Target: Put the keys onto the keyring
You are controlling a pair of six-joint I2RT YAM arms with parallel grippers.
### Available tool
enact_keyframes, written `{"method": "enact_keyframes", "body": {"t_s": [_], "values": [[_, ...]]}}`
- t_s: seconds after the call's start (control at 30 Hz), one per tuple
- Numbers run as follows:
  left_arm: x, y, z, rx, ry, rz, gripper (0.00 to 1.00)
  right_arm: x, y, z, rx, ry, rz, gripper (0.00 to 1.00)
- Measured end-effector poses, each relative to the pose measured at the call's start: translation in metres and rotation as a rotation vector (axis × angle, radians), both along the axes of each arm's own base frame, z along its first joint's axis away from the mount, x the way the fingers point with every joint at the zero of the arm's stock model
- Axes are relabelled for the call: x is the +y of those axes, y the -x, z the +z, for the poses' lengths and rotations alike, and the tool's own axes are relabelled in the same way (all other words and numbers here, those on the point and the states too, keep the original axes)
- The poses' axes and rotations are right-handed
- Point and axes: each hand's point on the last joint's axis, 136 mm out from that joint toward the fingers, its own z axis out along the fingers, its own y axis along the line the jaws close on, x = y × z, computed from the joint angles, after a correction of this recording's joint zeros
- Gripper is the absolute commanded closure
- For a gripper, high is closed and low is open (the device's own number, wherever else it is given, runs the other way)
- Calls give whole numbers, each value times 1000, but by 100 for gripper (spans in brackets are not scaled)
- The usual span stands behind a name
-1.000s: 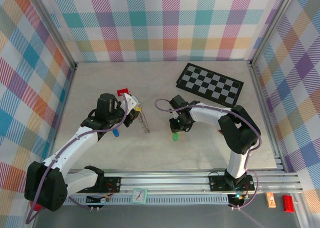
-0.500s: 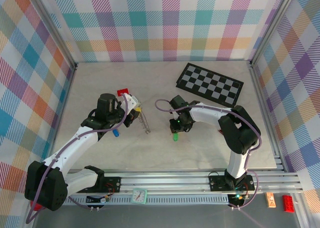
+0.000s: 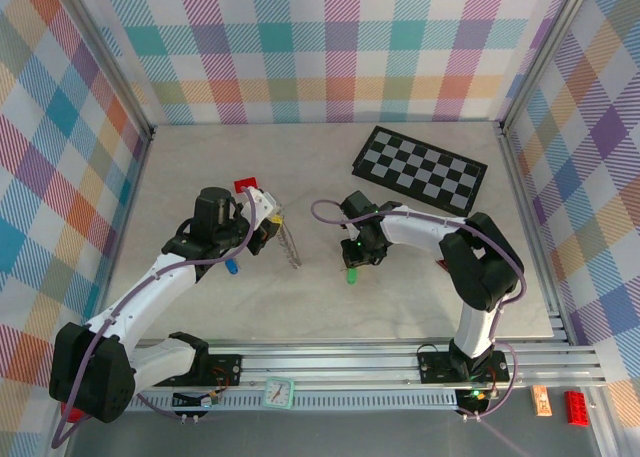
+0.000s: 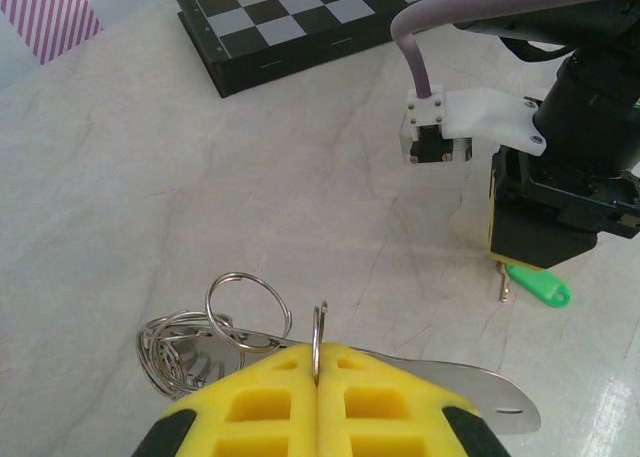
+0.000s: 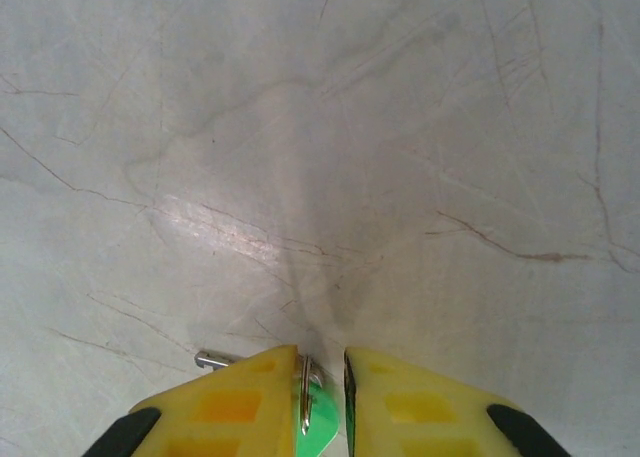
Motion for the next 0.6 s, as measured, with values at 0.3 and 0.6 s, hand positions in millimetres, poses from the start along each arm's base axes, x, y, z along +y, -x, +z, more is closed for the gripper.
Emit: {"method": "enact_keyframes", "body": {"t_s": [0.3, 0.6], "values": [[0, 0, 0, 0, 0, 0, 100, -1, 3, 0, 9, 5, 5, 87], [0, 0, 0, 0, 0, 0, 100, -1, 3, 0, 11, 5, 6, 99]]}}
